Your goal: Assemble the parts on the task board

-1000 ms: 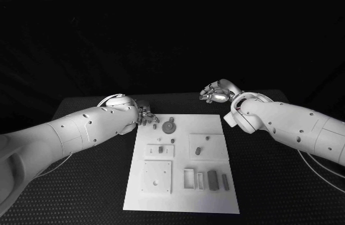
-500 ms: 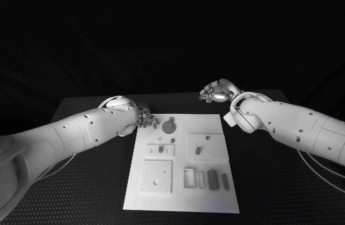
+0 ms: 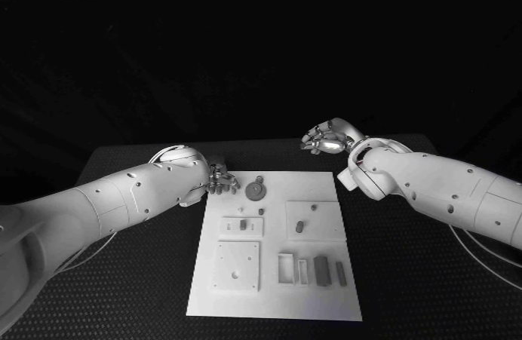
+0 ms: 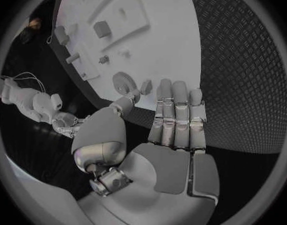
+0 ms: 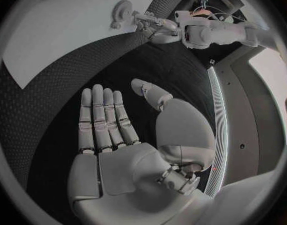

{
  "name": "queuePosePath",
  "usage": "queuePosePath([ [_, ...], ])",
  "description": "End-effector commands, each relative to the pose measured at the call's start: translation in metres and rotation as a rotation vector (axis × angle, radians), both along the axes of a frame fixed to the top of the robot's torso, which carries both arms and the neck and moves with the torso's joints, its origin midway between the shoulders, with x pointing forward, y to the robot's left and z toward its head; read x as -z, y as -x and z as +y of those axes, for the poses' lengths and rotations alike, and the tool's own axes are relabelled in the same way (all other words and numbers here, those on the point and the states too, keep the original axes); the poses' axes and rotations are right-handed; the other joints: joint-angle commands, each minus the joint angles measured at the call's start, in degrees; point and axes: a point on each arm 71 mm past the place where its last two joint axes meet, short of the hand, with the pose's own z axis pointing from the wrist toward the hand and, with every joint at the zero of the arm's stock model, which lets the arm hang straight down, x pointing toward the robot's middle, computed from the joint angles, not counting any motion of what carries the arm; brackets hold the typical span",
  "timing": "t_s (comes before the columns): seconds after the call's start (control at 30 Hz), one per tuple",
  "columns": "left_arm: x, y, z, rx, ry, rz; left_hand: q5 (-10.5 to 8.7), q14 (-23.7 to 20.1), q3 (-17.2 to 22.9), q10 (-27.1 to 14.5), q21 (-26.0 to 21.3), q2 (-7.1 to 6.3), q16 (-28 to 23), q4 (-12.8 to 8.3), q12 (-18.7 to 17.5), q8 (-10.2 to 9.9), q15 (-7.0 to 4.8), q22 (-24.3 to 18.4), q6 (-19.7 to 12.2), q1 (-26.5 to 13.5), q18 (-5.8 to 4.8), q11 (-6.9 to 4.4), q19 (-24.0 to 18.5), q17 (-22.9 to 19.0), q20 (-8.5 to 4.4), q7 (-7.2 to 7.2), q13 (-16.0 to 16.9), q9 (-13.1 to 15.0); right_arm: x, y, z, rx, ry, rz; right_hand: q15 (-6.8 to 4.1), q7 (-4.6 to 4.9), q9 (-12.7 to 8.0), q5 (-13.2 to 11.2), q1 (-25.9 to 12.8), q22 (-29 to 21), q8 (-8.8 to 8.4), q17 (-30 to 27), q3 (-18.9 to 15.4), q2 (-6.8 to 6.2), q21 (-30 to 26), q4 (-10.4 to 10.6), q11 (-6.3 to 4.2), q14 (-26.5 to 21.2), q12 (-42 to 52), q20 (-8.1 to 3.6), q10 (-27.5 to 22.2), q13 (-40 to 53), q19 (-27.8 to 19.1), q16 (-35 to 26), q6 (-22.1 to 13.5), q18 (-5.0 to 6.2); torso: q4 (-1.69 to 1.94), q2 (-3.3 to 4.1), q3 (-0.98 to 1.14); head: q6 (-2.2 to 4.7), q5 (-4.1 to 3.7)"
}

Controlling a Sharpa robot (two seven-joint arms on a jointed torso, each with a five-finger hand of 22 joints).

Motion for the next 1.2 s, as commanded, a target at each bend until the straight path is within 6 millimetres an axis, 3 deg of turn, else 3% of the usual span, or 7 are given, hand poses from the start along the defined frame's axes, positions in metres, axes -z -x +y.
queuePosePath([
  [0.03,0.002,0.002,-0.003,0.018,0.014,0.034,-0.14,0.3,0.0,0.5,-0.3,0.65,-0.3,-0.3,-0.2,-0.4,0.16,0.1,0.5,-0.1,-0.21,0.04,0.4,0.1,-3.63,0.07,0.0,0.1,0.000,0.000,0.002,-0.018,0.006,-0.002,0.04,-0.08,-0.1,0.2,0.1,0.1,-0.01,-0.1,-0.1,0.21,-0.2,-0.3,-0.11,-0.3,0.3,0.05,-0.5,-0.1,0.3,-0.2,-0.3,0.41,0.02,-0.02,-0.03,-0.04,-0.01],
  [0.27,0.004,0.003,-0.003,0.020,0.019,0.053,-0.14,0.4,0.2,0.5,-0.4,0.99,-0.3,-0.7,-0.1,-0.4,0.15,0.1,0.6,0.2,-0.20,0.01,0.5,0.1,-3.65,0.03,0.0,0.1,0.000,0.000,0.002,-0.017,0.006,-0.003,0.04,-0.08,-0.1,0.2,0.1,0.1,-0.01,-0.1,-0.2,0.21,-0.2,-0.3,-0.11,-0.3,0.3,0.05,-0.5,-0.1,0.3,-0.2,-0.3,0.41,0.03,-0.03,-0.02,-0.09,0.03],
  [0.37,0.004,0.002,-0.002,0.017,0.022,0.053,-0.20,0.6,1.3,0.9,-0.3,2.34,-0.2,-2.6,0.0,-0.3,0.04,0.3,1.0,2.9,-0.03,-0.15,0.6,0.3,-3.78,-0.14,0.0,0.3,0.000,0.000,0.002,-0.018,0.006,-0.002,0.04,-0.08,-0.1,0.2,0.1,0.1,-0.01,-0.1,-0.2,0.21,-0.2,-0.3,-0.11,-0.3,0.3,0.06,-0.5,-0.1,0.3,-0.2,-0.3,0.41,0.05,0.00,-0.02,-0.13,0.05],
  [0.73,0.001,-0.001,0.004,-0.028,0.082,0.026,-0.20,2.3,1.6,3.5,-0.2,7.34,-0.1,-5.4,-0.3,0.2,-0.16,0.9,3.4,7.0,0.09,-0.74,2.2,0.5,-3.91,-0.87,-0.5,1.2,0.000,0.001,0.001,-0.017,0.006,-0.003,0.04,-0.08,-0.1,0.2,0.1,0.1,-0.01,-0.1,-0.2,0.19,-0.3,-0.3,-0.11,-0.3,0.3,0.06,-0.5,-0.1,0.3,-0.2,-0.3,0.41,0.03,-0.01,0.00,-0.22,0.07],
  [1.07,0.002,0.000,0.004,-0.057,0.156,0.061,-0.21,3.8,1.0,5.6,-0.5,8.71,-0.7,-6.5,-1.5,-0.2,-0.35,1.1,4.8,7.4,0.19,-1.12,3.2,0.6,-4.07,-1.24,-1.3,1.3,0.000,0.001,0.001,-0.016,0.006,-0.002,0.04,-0.08,-0.1,0.2,0.0,0.2,-0.01,-0.1,-0.2,0.20,-0.3,-0.3,-0.11,-0.3,0.3,0.06,-0.5,-0.1,0.3,-0.2,-0.3,0.41,0.04,-0.02,-0.01,-0.30,0.05],
  [1.2,0.003,0.002,0.007,-0.074,0.189,0.089,-0.09,4.6,0.3,6.9,-0.6,9.87,-0.4,-6.9,-1.8,-0.5,-0.58,1.3,6.0,5.6,0.21,-1.49,3.7,1.1,-4.25,-1.62,-1.4,1.2,0.000,0.001,-0.001,-0.014,0.007,-0.002,0.03,-0.08,-0.1,0.2,0.1,0.2,-0.01,-0.1,-0.2,0.20,-0.3,-0.3,-0.11,-0.3,0.3,0.06,-0.5,-0.1,0.3,-0.2,-0.3,0.41,0.02,-0.08,0.05,-0.29,0.11],
])
